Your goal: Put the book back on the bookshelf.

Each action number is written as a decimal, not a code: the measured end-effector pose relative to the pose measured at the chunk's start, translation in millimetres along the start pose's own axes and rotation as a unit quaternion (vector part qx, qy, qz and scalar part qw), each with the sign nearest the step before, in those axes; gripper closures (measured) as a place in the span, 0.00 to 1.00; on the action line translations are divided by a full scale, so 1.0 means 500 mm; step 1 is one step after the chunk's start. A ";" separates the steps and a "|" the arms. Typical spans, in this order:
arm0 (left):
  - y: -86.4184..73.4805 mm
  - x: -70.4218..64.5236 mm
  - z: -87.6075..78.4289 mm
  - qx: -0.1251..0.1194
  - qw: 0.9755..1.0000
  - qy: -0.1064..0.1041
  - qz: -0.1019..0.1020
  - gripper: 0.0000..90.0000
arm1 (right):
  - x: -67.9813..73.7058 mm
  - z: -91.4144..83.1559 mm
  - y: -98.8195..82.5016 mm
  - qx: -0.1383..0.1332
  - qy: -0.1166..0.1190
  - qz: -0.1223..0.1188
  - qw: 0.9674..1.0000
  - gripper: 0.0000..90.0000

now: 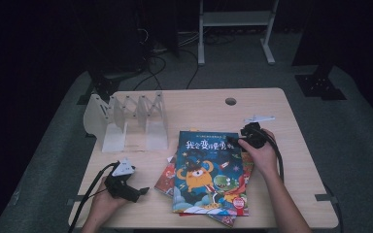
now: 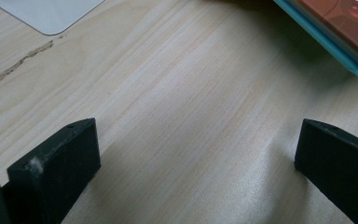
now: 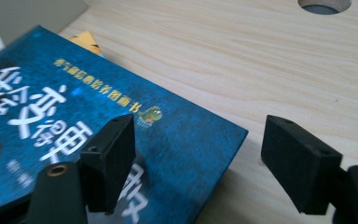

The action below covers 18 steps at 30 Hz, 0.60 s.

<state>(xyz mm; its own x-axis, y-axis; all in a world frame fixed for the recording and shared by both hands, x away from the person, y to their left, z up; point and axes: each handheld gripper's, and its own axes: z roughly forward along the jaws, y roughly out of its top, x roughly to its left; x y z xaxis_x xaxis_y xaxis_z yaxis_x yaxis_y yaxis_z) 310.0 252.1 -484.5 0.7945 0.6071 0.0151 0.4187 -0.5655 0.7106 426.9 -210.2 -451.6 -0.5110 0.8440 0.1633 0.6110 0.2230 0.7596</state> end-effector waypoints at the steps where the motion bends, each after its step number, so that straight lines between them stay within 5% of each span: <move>1: 0.000 0.000 0.000 0.000 1.000 0.000 0.000 0.00 | -0.001 0.005 0.001 0.002 0.001 0.000 1.000 0.27; 7: 0.000 0.000 0.000 0.000 1.000 0.000 0.000 0.00 | -0.006 0.024 -0.003 -0.005 0.032 0.019 0.999 0.26; 18: 0.000 0.000 0.000 0.000 1.000 0.000 0.000 0.00 | 0.017 0.033 0.006 0.002 0.049 -0.021 0.999 0.26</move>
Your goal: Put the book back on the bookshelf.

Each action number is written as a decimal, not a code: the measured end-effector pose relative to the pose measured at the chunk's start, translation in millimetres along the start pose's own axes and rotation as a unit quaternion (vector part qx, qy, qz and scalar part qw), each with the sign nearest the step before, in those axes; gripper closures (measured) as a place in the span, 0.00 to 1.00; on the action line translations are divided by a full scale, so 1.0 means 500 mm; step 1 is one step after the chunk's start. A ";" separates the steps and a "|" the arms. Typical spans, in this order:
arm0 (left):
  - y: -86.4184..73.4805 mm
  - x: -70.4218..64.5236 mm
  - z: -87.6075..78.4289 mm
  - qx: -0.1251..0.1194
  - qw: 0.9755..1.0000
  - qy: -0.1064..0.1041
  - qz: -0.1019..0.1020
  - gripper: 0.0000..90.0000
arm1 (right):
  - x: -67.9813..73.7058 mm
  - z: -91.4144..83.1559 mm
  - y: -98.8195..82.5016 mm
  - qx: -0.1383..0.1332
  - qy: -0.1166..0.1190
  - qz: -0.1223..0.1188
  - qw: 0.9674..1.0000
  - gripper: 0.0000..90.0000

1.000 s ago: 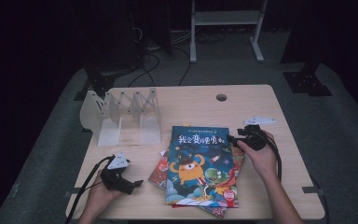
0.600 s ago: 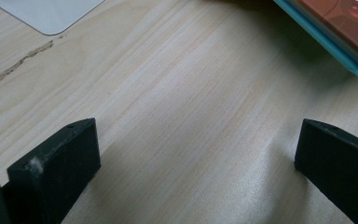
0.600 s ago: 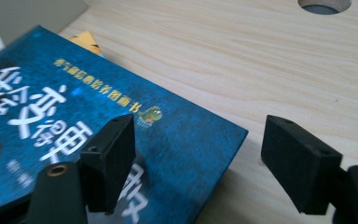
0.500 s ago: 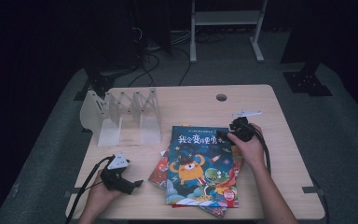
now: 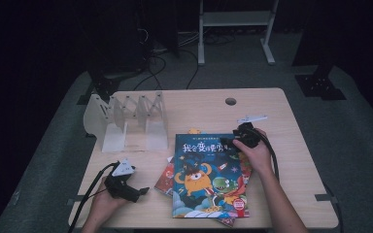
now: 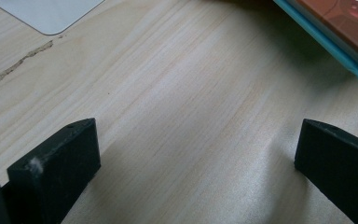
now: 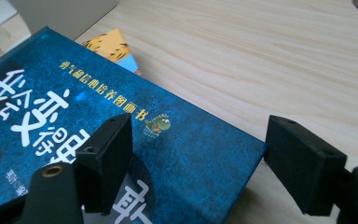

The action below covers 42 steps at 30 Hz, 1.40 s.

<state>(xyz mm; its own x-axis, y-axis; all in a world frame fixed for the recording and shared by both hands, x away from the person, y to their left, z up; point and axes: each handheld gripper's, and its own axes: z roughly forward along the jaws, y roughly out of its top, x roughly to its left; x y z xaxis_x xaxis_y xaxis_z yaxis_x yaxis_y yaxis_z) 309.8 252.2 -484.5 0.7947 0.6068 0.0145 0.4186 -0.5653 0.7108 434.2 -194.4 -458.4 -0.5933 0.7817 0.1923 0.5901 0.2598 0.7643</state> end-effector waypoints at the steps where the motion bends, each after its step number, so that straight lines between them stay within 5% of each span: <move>1: 0.000 0.000 0.000 0.000 1.000 0.000 0.000 0.00 | 0.004 0.001 0.002 0.002 -0.001 -0.007 1.000 0.26; 22: 0.000 0.000 0.000 0.000 1.000 0.000 0.000 0.00 | 0.092 0.047 0.041 0.042 0.050 -0.069 0.995 0.26; 25: 0.000 0.000 0.000 0.000 1.000 0.000 0.000 0.00 | 0.101 0.045 0.043 0.038 0.042 -0.082 0.995 0.30; 34: -0.001 0.004 -0.004 0.001 1.000 -0.005 0.003 0.00 | 0.085 -0.027 0.015 0.014 0.047 -0.083 0.995 0.32; 42: 0.039 -0.002 -0.030 -0.029 0.999 -0.017 0.010 0.00 | 0.066 -0.089 -0.039 0.009 0.047 -0.087 0.995 0.29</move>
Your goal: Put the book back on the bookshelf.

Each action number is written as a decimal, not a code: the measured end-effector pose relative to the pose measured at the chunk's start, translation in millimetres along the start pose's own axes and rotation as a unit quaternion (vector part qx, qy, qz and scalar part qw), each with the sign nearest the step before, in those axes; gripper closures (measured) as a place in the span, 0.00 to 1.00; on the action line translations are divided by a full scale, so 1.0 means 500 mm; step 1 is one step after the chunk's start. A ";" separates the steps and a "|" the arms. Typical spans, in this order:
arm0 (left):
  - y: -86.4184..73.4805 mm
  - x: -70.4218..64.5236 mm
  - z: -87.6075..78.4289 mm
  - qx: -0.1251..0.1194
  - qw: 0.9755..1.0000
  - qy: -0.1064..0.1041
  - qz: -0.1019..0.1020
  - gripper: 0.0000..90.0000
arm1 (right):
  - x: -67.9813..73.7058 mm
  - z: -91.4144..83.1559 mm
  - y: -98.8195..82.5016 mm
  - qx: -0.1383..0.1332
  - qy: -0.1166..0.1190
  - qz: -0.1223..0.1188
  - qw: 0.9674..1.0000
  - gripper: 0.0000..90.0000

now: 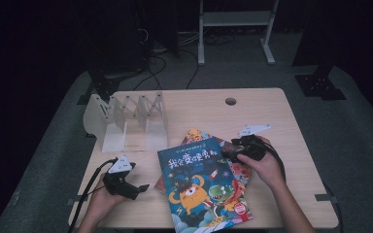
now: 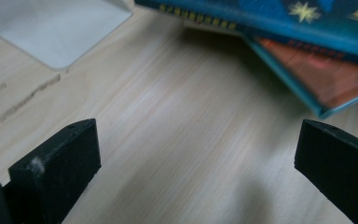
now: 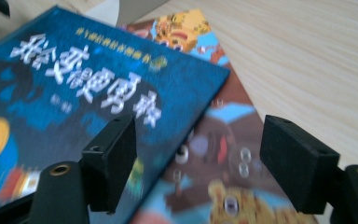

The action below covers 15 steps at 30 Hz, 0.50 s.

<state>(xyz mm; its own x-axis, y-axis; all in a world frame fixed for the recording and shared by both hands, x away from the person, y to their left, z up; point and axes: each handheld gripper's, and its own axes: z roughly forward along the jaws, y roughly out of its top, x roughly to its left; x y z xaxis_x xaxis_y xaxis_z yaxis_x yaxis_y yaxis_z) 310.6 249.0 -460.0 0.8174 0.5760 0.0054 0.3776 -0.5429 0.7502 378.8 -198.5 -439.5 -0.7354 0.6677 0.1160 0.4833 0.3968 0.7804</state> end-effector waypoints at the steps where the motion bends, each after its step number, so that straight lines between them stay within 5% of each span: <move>1: 0.006 0.000 0.000 -0.002 1.000 -0.003 0.002 0.00 | 0.001 -0.006 -0.006 0.000 -0.001 -0.002 1.000 0.28; 15: 0.098 0.010 0.051 -0.004 0.999 -0.039 0.033 0.00 | 0.023 -0.080 -0.082 0.000 0.005 -0.005 1.000 0.20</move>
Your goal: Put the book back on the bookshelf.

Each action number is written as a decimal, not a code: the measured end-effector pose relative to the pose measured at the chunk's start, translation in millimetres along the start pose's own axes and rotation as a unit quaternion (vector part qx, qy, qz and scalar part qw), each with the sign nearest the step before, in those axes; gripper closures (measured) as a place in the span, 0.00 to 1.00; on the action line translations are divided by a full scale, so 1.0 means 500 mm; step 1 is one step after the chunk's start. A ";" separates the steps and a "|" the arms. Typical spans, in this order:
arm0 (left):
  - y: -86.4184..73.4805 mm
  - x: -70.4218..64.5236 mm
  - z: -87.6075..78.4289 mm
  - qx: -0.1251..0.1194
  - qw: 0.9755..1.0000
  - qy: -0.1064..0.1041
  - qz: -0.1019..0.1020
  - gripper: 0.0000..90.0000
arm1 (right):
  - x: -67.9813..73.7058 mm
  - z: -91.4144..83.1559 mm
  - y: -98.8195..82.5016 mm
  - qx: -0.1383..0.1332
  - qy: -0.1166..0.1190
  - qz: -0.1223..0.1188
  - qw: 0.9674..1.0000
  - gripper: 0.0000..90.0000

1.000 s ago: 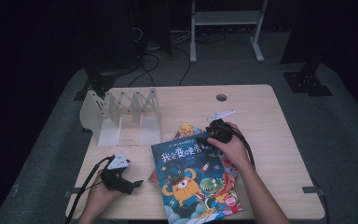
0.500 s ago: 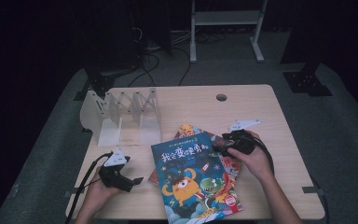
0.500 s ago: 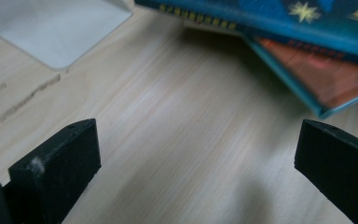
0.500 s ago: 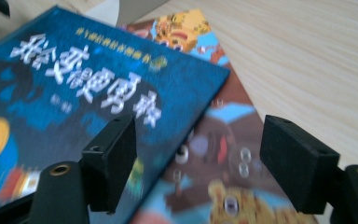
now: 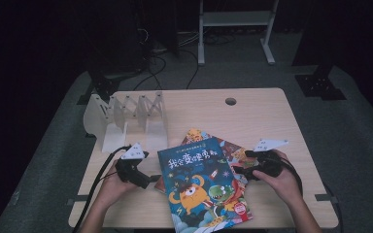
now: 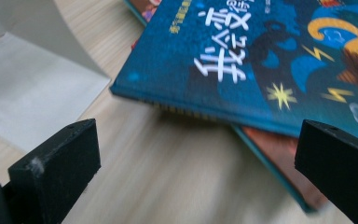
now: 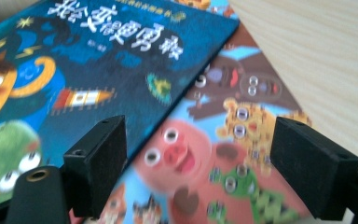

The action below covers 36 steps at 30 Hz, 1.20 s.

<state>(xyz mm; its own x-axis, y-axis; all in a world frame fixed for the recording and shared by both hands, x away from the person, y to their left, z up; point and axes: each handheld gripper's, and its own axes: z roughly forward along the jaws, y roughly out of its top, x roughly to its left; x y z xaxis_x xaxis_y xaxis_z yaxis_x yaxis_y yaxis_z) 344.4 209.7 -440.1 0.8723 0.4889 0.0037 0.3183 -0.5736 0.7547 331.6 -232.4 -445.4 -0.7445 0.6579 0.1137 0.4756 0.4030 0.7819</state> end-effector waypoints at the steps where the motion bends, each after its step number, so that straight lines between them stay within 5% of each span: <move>1: 0.005 0.002 0.003 -0.001 1.000 -0.001 0.001 0.00 | 0.001 -0.004 -0.007 0.001 0.002 0.001 1.000 0.19; 18: 0.054 0.019 0.072 0.016 1.000 -0.023 0.010 0.00 | 0.053 -0.065 -0.108 0.008 0.021 -0.003 1.000 0.19; 36: 0.051 0.016 0.073 0.014 1.000 -0.022 0.002 0.00 | 0.123 -0.121 -0.160 -0.003 0.064 -0.026 0.998 0.19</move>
<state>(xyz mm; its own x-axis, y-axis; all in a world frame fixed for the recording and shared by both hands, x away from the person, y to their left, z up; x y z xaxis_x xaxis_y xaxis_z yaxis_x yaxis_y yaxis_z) 373.2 175.1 -444.5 0.8885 0.4584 -0.0230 0.3253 -0.5937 0.7360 219.4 -262.6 -463.7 -0.8221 0.5490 0.1506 0.4321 0.4296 0.7930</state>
